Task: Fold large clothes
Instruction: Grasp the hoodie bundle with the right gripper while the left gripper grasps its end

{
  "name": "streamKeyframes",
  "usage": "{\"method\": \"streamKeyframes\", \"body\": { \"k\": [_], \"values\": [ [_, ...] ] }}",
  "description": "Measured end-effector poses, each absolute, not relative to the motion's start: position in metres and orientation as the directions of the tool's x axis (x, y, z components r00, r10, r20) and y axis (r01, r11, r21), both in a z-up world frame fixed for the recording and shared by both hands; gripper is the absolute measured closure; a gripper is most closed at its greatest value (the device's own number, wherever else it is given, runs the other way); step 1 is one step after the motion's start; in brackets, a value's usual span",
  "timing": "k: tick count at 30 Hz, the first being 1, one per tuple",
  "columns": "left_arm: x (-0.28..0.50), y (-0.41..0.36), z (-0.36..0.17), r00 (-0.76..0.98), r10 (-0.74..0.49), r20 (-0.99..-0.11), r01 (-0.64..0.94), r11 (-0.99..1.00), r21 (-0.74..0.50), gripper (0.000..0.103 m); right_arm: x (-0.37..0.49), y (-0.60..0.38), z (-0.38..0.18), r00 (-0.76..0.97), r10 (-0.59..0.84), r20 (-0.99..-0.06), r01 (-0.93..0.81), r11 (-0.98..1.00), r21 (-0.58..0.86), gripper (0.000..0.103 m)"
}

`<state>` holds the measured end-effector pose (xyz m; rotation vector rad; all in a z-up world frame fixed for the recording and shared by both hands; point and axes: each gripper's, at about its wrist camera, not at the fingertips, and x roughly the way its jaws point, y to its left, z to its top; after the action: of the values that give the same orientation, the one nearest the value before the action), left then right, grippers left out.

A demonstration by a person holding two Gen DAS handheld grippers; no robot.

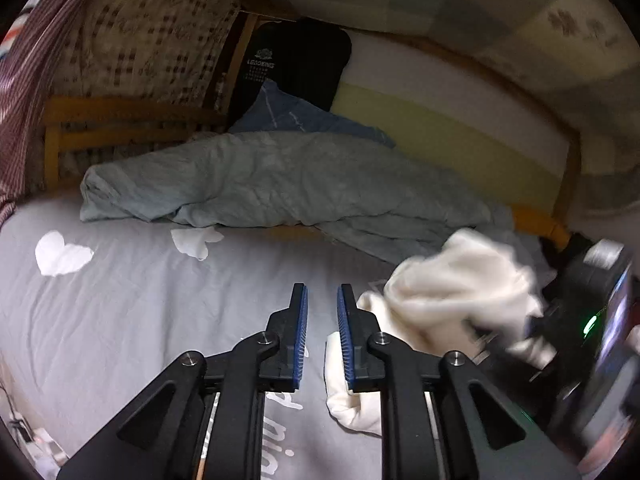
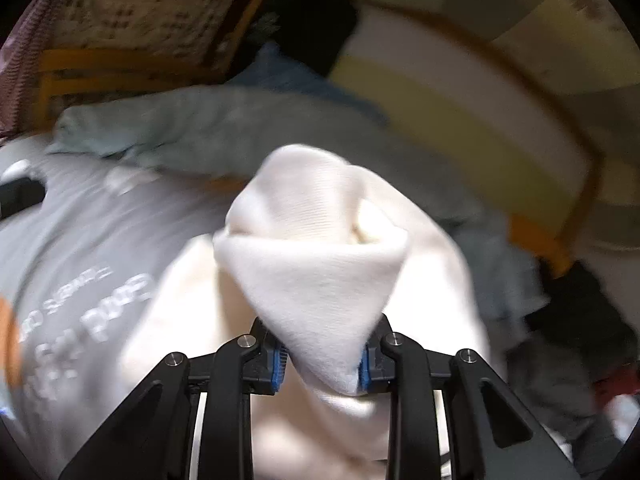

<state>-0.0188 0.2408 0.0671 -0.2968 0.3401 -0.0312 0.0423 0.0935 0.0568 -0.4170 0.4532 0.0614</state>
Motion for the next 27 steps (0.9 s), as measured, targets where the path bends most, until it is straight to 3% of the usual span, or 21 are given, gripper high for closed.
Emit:
{"method": "streamKeyframes", "body": {
  "k": [6, 8, 9, 10, 13, 15, 18, 21, 27],
  "values": [
    [-0.015, 0.25, 0.064, 0.933, -0.101, -0.347, -0.023, 0.941, -0.337, 0.088, 0.034, 0.119, 0.024, 0.909, 0.0, -0.417, -0.157, 0.927, -0.341, 0.068],
    [-0.016, 0.249, 0.065, 0.941, -0.056, -0.333, -0.06, 0.943, -0.328, 0.088, 0.039, 0.126, 0.015, 0.902, 0.015, -0.431, -0.171, 0.93, -0.325, 0.055],
    [-0.016, 0.249, 0.066, 0.946, -0.045, -0.322, -0.068, 0.94, -0.334, 0.088, 0.043, 0.127, 0.01, 0.885, 0.061, -0.461, -0.211, 0.936, -0.282, 0.04],
    [-0.015, 0.25, 0.068, 0.947, -0.057, -0.316, -0.058, 0.938, -0.343, 0.088, 0.044, 0.127, 0.009, 0.869, 0.092, -0.485, -0.244, 0.935, -0.259, 0.032],
    [-0.011, 0.25, 0.071, 0.948, -0.066, -0.31, -0.052, 0.933, -0.357, 0.088, 0.043, 0.131, 0.005, 0.853, 0.139, -0.502, -0.296, 0.922, -0.249, 0.029],
    [-0.008, 0.25, 0.071, 0.947, -0.07, -0.312, -0.053, 0.928, -0.368, 0.088, 0.036, 0.122, 0.01, 0.845, 0.21, -0.492, -0.336, 0.924, -0.183, 0.02],
    [-0.005, 0.246, 0.071, 0.941, -0.08, -0.33, -0.051, 0.928, -0.369, 0.085, 0.02, 0.105, 0.016, 0.848, 0.271, -0.455, -0.356, 0.927, -0.113, 0.02],
    [-0.005, 0.235, 0.072, 0.936, -0.075, -0.343, -0.048, 0.94, -0.337, 0.074, 0.0, 0.092, 0.019, 0.846, 0.326, -0.422, -0.393, 0.916, -0.079, 0.018],
    [-0.002, 0.221, 0.071, 0.926, -0.145, -0.35, 0.012, 0.934, -0.356, 0.063, -0.037, 0.06, 0.017, 0.848, 0.342, -0.404, -0.408, 0.909, -0.085, 0.017]
  ]
}}
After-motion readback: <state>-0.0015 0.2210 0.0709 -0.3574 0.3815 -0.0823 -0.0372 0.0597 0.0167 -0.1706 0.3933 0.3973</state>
